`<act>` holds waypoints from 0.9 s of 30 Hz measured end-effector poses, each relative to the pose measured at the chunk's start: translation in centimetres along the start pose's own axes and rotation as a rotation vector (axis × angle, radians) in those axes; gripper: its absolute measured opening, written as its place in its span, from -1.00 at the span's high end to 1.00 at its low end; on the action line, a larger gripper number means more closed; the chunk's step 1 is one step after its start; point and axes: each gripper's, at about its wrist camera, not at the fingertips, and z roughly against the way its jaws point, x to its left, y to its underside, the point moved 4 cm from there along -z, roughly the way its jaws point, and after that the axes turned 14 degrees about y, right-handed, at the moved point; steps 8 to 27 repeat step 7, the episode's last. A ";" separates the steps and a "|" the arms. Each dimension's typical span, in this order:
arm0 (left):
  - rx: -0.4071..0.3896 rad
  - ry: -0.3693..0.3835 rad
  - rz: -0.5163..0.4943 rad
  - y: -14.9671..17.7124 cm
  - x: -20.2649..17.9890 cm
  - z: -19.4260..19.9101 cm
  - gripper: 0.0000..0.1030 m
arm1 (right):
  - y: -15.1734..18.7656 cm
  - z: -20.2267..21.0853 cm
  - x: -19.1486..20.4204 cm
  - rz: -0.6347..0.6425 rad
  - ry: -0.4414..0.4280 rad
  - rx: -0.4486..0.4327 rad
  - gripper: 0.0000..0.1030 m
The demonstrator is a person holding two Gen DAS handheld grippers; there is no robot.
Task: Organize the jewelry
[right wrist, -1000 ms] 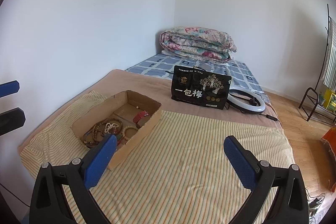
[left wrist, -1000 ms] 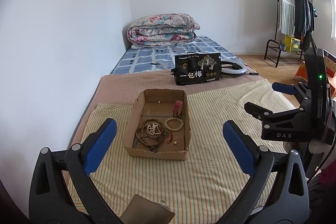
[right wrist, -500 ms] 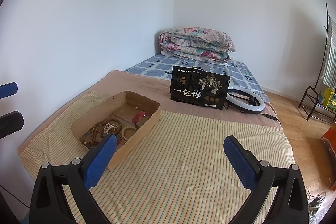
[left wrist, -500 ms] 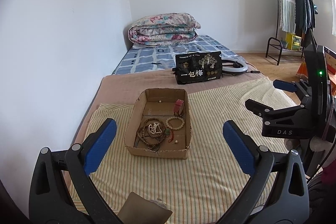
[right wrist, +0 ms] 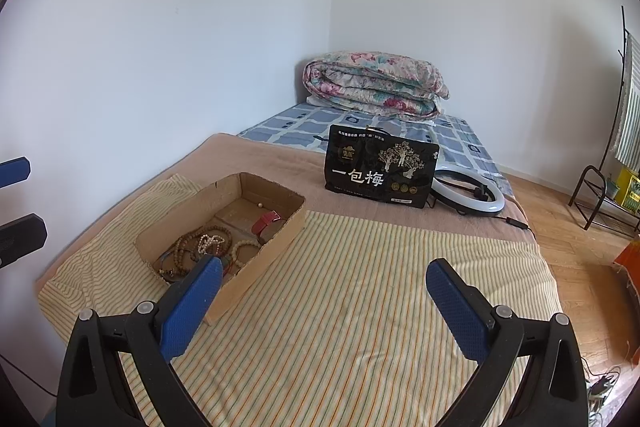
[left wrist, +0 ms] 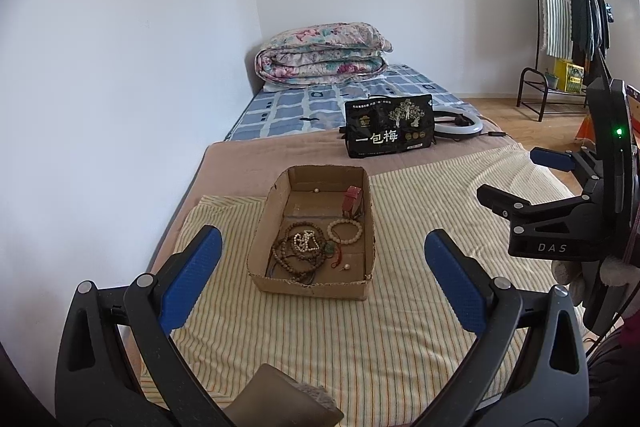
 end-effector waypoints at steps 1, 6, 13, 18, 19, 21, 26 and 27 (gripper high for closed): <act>0.000 0.000 0.003 0.0 0.0 0.0 -0.99 | 0.0 0.0 0.0 0.000 0.000 0.000 -0.99; -0.018 -0.012 0.012 -0.1 0.2 0.2 -0.99 | 0.0 0.0 0.0 0.000 0.000 0.002 -0.99; -0.022 -0.017 0.014 -0.1 0.2 0.2 -0.99 | 0.0 0.0 0.0 0.000 0.000 0.002 -0.99; -0.022 -0.017 0.014 -0.1 0.2 0.2 -0.99 | 0.0 0.0 0.0 0.000 0.000 0.002 -0.99; -0.022 -0.017 0.014 -0.1 0.2 0.2 -0.99 | 0.0 0.0 0.0 0.000 0.000 0.002 -0.99; -0.022 -0.017 0.014 -0.1 0.2 0.2 -0.99 | 0.0 0.0 0.0 0.000 0.000 0.002 -0.99; -0.022 -0.017 0.014 -0.1 0.2 0.2 -0.99 | 0.0 0.0 0.0 0.000 0.000 0.002 -0.99; -0.022 -0.017 0.014 -0.1 0.2 0.2 -0.99 | 0.0 0.0 0.0 0.000 0.000 0.002 -0.99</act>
